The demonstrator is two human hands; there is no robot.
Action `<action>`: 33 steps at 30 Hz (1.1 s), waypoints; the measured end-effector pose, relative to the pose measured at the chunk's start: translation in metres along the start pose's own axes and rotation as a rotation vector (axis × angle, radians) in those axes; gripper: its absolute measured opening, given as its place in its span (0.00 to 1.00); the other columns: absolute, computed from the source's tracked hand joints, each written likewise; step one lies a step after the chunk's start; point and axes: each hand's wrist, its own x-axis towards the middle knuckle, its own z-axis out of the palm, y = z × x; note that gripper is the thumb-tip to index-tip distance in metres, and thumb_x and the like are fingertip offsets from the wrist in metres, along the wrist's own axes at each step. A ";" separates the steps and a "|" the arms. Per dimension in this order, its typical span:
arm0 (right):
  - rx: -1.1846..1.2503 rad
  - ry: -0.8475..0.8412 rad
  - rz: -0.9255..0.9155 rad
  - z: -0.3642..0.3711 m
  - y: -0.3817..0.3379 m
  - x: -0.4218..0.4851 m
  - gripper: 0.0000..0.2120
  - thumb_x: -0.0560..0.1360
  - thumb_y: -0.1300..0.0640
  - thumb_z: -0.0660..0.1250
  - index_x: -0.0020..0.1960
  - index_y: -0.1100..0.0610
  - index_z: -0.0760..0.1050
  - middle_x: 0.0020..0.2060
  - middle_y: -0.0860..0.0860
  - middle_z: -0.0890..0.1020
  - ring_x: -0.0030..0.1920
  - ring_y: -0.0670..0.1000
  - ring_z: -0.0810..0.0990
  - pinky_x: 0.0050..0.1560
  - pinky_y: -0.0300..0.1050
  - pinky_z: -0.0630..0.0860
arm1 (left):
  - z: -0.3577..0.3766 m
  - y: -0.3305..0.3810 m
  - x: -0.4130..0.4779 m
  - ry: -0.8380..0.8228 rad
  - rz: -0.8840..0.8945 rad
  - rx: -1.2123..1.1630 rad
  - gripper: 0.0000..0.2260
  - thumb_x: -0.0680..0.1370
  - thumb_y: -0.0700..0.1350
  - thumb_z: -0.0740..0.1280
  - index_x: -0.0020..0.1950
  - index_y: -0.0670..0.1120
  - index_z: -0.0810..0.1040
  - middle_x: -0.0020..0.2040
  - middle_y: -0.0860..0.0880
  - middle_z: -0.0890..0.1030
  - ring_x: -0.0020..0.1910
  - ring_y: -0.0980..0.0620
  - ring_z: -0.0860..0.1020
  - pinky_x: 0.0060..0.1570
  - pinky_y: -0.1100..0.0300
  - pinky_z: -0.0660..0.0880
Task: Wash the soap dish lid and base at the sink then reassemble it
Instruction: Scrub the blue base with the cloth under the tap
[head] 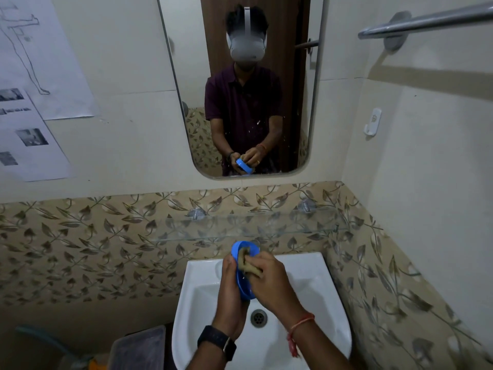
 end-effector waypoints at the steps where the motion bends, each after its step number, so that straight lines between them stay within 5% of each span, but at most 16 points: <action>1: -0.022 -0.092 -0.030 -0.001 0.006 -0.002 0.12 0.79 0.66 0.65 0.56 0.58 0.84 0.43 0.48 0.76 0.43 0.41 0.76 0.46 0.26 0.74 | -0.004 0.002 0.003 0.010 0.008 0.009 0.23 0.85 0.57 0.54 0.72 0.46 0.77 0.64 0.42 0.84 0.64 0.43 0.82 0.68 0.44 0.74; 7: -0.271 -0.408 -0.250 -0.016 0.032 -0.006 0.11 0.74 0.66 0.62 0.47 0.57 0.83 0.45 0.56 0.76 0.46 0.53 0.76 0.48 0.50 0.75 | -0.016 0.016 0.014 0.022 0.095 0.070 0.25 0.78 0.61 0.61 0.70 0.51 0.77 0.63 0.42 0.84 0.63 0.40 0.82 0.67 0.38 0.75; 11: -0.507 -0.200 -0.266 -0.010 0.046 0.008 0.21 0.76 0.67 0.64 0.62 0.48 0.81 0.46 0.52 0.75 0.47 0.54 0.75 0.44 0.49 0.77 | -0.015 0.012 0.017 0.032 0.107 0.070 0.27 0.77 0.62 0.62 0.74 0.53 0.74 0.67 0.44 0.82 0.65 0.41 0.81 0.63 0.41 0.79; 14: -0.474 -0.125 -0.201 -0.004 0.041 0.007 0.18 0.75 0.65 0.61 0.60 0.52 0.81 0.46 0.53 0.73 0.47 0.55 0.75 0.43 0.48 0.75 | -0.010 0.011 0.019 0.043 0.096 0.077 0.30 0.75 0.62 0.64 0.75 0.52 0.73 0.67 0.43 0.82 0.65 0.42 0.81 0.55 0.47 0.83; 17: -0.278 -0.276 -0.135 -0.001 0.028 -0.010 0.18 0.78 0.58 0.58 0.58 0.54 0.84 0.50 0.54 0.76 0.50 0.54 0.77 0.50 0.46 0.76 | -0.019 0.013 0.022 0.057 0.092 0.034 0.30 0.74 0.62 0.65 0.74 0.51 0.74 0.67 0.41 0.82 0.66 0.39 0.80 0.66 0.39 0.76; 21: 0.257 -0.352 0.170 -0.006 0.009 -0.021 0.14 0.76 0.47 0.70 0.52 0.57 0.85 0.47 0.57 0.81 0.47 0.51 0.82 0.51 0.47 0.79 | -0.024 0.009 0.020 0.045 0.131 0.045 0.27 0.76 0.61 0.64 0.72 0.50 0.77 0.65 0.40 0.83 0.64 0.37 0.80 0.68 0.35 0.73; 25: 0.809 -0.389 0.480 -0.013 -0.009 -0.015 0.08 0.79 0.64 0.68 0.53 0.64 0.84 0.46 0.57 0.86 0.44 0.52 0.85 0.48 0.44 0.81 | -0.014 0.006 0.010 0.048 0.153 0.057 0.30 0.76 0.65 0.68 0.73 0.49 0.76 0.69 0.40 0.79 0.68 0.37 0.77 0.70 0.35 0.71; 30: 1.181 -0.134 0.758 -0.025 -0.016 0.012 0.08 0.80 0.61 0.67 0.56 0.62 0.83 0.44 0.58 0.87 0.42 0.55 0.86 0.45 0.50 0.82 | -0.018 0.004 0.007 -0.057 0.181 0.121 0.21 0.84 0.54 0.56 0.74 0.49 0.74 0.68 0.45 0.81 0.67 0.43 0.79 0.66 0.42 0.76; 33: 1.133 0.163 0.713 -0.034 -0.010 0.026 0.05 0.80 0.61 0.67 0.54 0.61 0.80 0.40 0.58 0.85 0.34 0.55 0.85 0.39 0.51 0.80 | -0.023 0.004 0.007 -0.038 0.163 0.098 0.22 0.81 0.59 0.58 0.73 0.56 0.75 0.69 0.47 0.81 0.65 0.44 0.81 0.63 0.42 0.77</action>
